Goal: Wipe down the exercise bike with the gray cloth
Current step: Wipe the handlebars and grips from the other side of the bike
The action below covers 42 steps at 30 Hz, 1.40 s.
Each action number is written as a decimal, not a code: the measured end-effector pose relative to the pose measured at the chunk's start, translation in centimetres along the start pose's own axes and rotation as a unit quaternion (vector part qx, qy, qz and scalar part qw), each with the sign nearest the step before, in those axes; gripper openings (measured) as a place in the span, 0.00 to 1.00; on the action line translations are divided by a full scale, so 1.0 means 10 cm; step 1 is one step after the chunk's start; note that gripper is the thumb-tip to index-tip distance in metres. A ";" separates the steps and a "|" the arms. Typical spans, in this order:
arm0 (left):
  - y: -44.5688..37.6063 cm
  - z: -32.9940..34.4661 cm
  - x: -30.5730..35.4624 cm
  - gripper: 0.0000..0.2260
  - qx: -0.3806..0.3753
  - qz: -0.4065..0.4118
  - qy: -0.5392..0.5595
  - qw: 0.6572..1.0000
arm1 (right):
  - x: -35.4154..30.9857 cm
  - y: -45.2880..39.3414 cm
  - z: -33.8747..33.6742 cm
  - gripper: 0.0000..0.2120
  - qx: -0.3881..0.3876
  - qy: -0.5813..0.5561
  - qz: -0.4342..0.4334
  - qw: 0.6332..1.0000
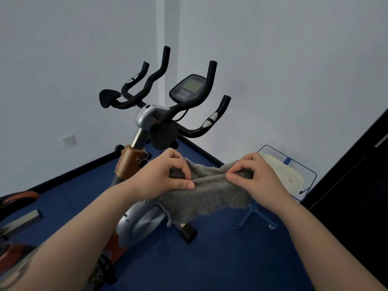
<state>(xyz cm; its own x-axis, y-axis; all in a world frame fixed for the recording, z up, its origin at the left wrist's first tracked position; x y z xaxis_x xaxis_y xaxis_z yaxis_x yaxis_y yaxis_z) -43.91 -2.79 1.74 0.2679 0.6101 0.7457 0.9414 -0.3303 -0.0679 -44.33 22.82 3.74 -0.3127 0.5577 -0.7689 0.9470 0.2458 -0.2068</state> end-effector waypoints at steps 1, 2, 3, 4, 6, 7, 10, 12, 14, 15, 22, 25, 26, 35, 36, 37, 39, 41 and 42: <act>0.00 0.00 0.01 0.17 0.005 -0.003 0.001 1.000 | 0.00 0.00 0.00 0.05 0.002 -0.008 -0.007 1.000; 0.00 0.00 0.01 0.16 0.013 -0.005 0.006 1.000 | 0.00 0.01 -0.01 0.05 0.004 -0.021 -0.012 1.000; 0.00 0.00 0.01 0.15 0.019 -0.006 0.014 1.000 | 0.00 0.01 -0.01 0.05 0.004 -0.037 -0.013 0.999; 0.00 0.01 0.01 0.13 0.021 -0.004 0.022 1.000 | 0.01 0.01 -0.01 0.05 0.004 -0.051 -0.011 0.999; 0.01 0.04 0.02 0.09 0.027 0.005 0.020 0.999 | 0.04 0.02 0.00 0.06 0.003 -0.057 -0.006 0.998; 0.01 0.06 0.03 0.07 0.037 0.008 0.006 0.999 | 0.05 0.03 0.01 0.07 0.006 -0.051 -0.007 0.999; -0.01 0.09 0.03 0.05 0.074 0.003 -0.015 0.997 | 0.08 0.04 0.04 0.08 0.006 -0.032 -0.018 0.999; -0.02 0.12 0.03 0.05 0.087 -0.015 -0.001 0.996 | 0.09 0.04 0.07 0.07 -0.008 -0.022 -0.014 1.000; -0.03 0.17 0.03 0.04 0.093 -0.048 0.018 0.994 | 0.10 0.03 0.10 0.05 -0.003 -0.022 -0.005 1.000; -0.03 0.21 0.03 0.04 0.100 -0.061 0.022 0.993 | 0.11 0.02 0.12 0.05 0.009 -0.018 0.006 1.000; -0.06 0.53 0.15 0.08 0.177 -0.144 0.192 0.955 | 0.19 0.04 0.42 0.04 0.073 -0.142 0.161 0.974; -0.07 0.65 0.27 0.10 0.157 -0.147 0.328 0.920 | 0.09 0.05 0.56 0.09 0.044 -0.296 0.187 0.936; -0.07 0.68 0.29 0.12 0.139 -0.143 0.350 0.915 | 0.07 0.05 0.59 0.12 0.029 -0.313 0.186 0.931; -0.01 0.55 0.14 0.30 -0.034 -0.086 0.364 0.927 | 0.16 0.08 0.55 0.11 -0.027 -0.315 0.174 0.933; -0.01 0.54 0.14 0.30 -0.026 -0.083 0.355 0.931 | 0.16 0.08 0.56 0.09 -0.021 -0.316 0.176 0.932; 0.00 0.52 0.13 0.28 -0.002 -0.082 0.340 0.937 | 0.17 0.08 0.56 0.07 -0.015 -0.315 0.177 0.932; 0.01 0.48 0.08 0.19 0.089 -0.077 0.266 0.957 | 0.19 0.07 0.54 0.06 -0.007 -0.303 0.174 0.937; 0.01 0.47 0.01 0.10 0.139 -0.077 0.188 0.969 | 0.19 0.05 0.51 0.06 -0.011 -0.300 0.165 0.940; 0.02 0.48 -0.02 0.13 0.121 -0.080 0.173 0.974 | 0.20 0.05 0.50 0.06 -0.017 -0.302 0.157 0.940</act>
<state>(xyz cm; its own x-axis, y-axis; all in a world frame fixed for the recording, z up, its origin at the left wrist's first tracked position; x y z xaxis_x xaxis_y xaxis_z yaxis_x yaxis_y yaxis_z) -42.82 0.53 -1.62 0.0677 0.3475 0.9352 0.9974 -0.0454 -0.0554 -44.15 20.09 -0.88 0.0900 0.0583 -0.9942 0.9796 0.1749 0.0989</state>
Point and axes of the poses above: each hand's wrist, its own y-axis away from the middle knuckle, its own z-axis out of the palm, x = y × z, the point moved 2 cm from there along -y, towards the middle knuckle, and after that the axes turned 2 degrees about -z, right-handed, at the moved point
